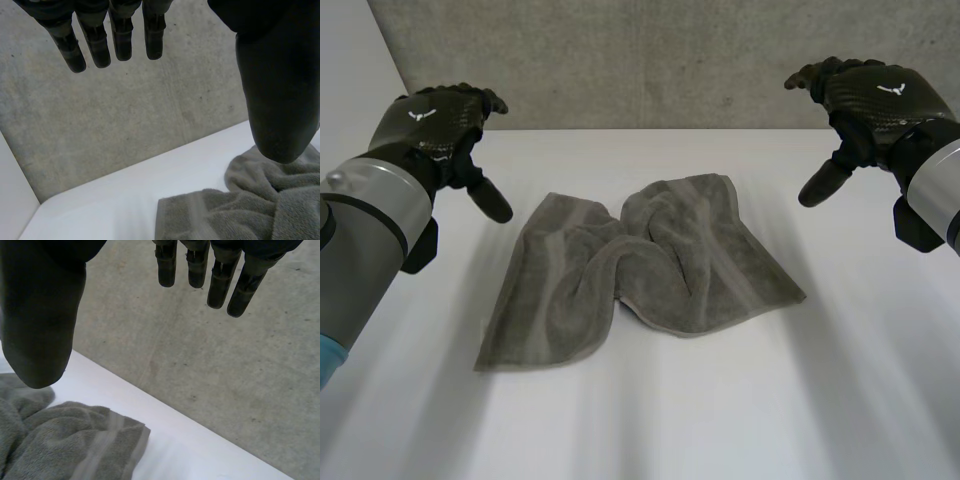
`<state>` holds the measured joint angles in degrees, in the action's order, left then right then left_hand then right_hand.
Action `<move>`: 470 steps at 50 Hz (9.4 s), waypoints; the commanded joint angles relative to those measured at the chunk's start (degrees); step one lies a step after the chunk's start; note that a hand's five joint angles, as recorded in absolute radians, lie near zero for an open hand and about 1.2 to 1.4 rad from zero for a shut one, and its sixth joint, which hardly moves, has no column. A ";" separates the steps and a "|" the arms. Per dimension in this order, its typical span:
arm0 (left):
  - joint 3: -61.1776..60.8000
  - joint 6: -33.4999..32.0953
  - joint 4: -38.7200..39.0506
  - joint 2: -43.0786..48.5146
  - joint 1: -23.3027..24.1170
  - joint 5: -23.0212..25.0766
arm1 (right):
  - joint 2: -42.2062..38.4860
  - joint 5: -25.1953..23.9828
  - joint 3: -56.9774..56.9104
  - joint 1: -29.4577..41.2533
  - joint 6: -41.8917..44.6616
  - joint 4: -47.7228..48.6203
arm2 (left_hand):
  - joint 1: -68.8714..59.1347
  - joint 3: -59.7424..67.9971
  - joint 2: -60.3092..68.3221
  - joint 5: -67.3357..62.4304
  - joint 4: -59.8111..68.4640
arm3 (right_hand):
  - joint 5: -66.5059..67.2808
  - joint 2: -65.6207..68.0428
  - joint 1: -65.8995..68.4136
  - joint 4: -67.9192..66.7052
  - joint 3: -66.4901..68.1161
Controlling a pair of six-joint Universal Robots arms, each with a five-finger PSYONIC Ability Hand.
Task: Fold the towel.
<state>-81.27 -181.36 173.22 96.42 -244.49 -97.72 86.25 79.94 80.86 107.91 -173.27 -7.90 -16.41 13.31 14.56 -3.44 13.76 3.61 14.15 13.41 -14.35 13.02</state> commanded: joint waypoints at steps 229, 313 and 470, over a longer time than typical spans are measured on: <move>-16.47 -0.58 13.28 17.05 4.29 -0.71 | -39.05 -17.72 -2.72 -12.90 16.56 6.67 | 4.85 -3.31 -3.00 1.88 -3.76 | 32.77 32.24 32.97 4.35 -3.02; -25.87 -17.18 20.04 15.20 2.36 -3.79 | -27.01 -15.69 2.29 -14.22 0.30 8.69 | 2.16 -3.31 -0.32 -0.80 -3.76 | 66.39 65.85 66.59 4.35 -3.02; 20.92 -2.07 2.04 26.25 -17.95 14.06 | -29.46 0.99 -25.00 -6.14 25.08 -3.71 | -63.59 -3.31 65.44 -66.56 -3.76 | 66.39 65.85 66.59 4.35 -3.02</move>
<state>-76.35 -183.36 179.33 113.08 -265.22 -78.47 64.71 73.84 68.16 97.22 -150.30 -12.82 -74.60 13.31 75.18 -65.91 13.76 67.48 73.61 76.00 -14.35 13.02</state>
